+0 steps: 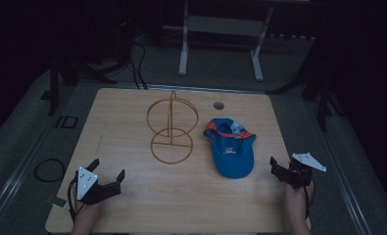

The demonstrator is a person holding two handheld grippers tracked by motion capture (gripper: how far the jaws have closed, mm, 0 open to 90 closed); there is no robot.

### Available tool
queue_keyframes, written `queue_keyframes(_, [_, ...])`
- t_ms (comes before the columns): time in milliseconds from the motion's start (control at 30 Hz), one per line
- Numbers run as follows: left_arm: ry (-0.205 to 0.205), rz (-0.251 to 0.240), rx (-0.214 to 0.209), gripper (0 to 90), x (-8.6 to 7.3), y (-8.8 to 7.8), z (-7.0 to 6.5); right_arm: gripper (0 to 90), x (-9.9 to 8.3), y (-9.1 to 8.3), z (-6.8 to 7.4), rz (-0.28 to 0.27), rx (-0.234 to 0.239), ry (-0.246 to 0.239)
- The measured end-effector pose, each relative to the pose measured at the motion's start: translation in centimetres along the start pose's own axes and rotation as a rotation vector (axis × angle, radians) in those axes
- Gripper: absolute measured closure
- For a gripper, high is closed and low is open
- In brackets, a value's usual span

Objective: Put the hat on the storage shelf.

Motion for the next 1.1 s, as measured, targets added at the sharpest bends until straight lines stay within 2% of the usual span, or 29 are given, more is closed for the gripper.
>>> queue_keyframes(167, [0.016, 0.015, -0.005, 3.2, -0.2, 0.1, -0.2, 14.9, 1.8, 0.7, 1.0, 0.012, 0.057, -0.019])
queue_keyframes(267, [0.022, 0.023, -0.005, 3.2, -0.3, 0.2, -0.3, 14.9, 2.9, 1.0, 1.6, 0.006, 0.111, 0.016])
queue_keyframes(333, [0.024, 0.027, -0.007, 3.3, -0.3, 0.2, -0.3, 13.6, 3.6, 1.6, 2.0, 0.026, 0.146, 0.024])
queue_keyframes(367, [0.025, 0.03, -0.008, 3.3, -0.4, 0.2, -0.3, 13.6, 3.6, 1.6, 2.0, 0.026, 0.146, 0.024])
queue_keyframes(400, [0.025, 0.028, -0.008, 3.3, -0.3, 0.2, -0.4, 13.9, 3.8, 1.7, 2.2, 0.022, 0.169, 0.032])
queue_keyframes(500, [0.019, 0.026, -0.011, 3.3, -0.3, 0.2, -0.3, 14.0, 4.5, 2.2, 2.7, 0.022, 0.202, 0.025])
queue_keyframes(567, [0.015, 0.027, -0.016, 3.3, -0.2, 0.1, -0.3, 14.0, 5.1, 2.8, 3.5, 0.025, 0.249, 0.022])
queue_keyframes(700, [0.012, 0.036, -0.019, 3.3, -0.3, 0.2, -0.4, 15.7, 5.5, 3.6, 4.3, 0.031, 0.281, 0.009])
queue_keyframes(733, [0.012, 0.036, -0.02, 3.3, -0.3, 0.2, -0.4, 15.8, 5.7, 4.4, 4.7, 0.039, 0.295, 0.002])
queue_keyframes(833, [0.016, 0.035, -0.022, 3.2, -0.3, 0.2, -0.3, 17.7, 5.9, 5.2, 5.1, 0.05, 0.307, -0.003])
queue_keyframes(967, [0.018, 0.037, -0.026, 3.3, -0.3, 0.2, -0.4, 19.9, 6.4, 7.0, 6.3, 0.069, 0.331, -0.044])
queue_keyframes(1100, [0.022, 0.04, -0.03, 3.3, -0.3, 0.2, -0.4, 21.5, 6.6, 8.4, 7.2, 0.089, 0.351, -0.045])
Point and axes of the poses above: each handheld gripper's, and its own axes: y roughly forward along the jaws, x roughly out of its top, z roughly to its left, the point moved 8 cm from there along y, roughly forward along the jaws, and after that the axes turned 12 degrees about -z, right-handed, at the moved point
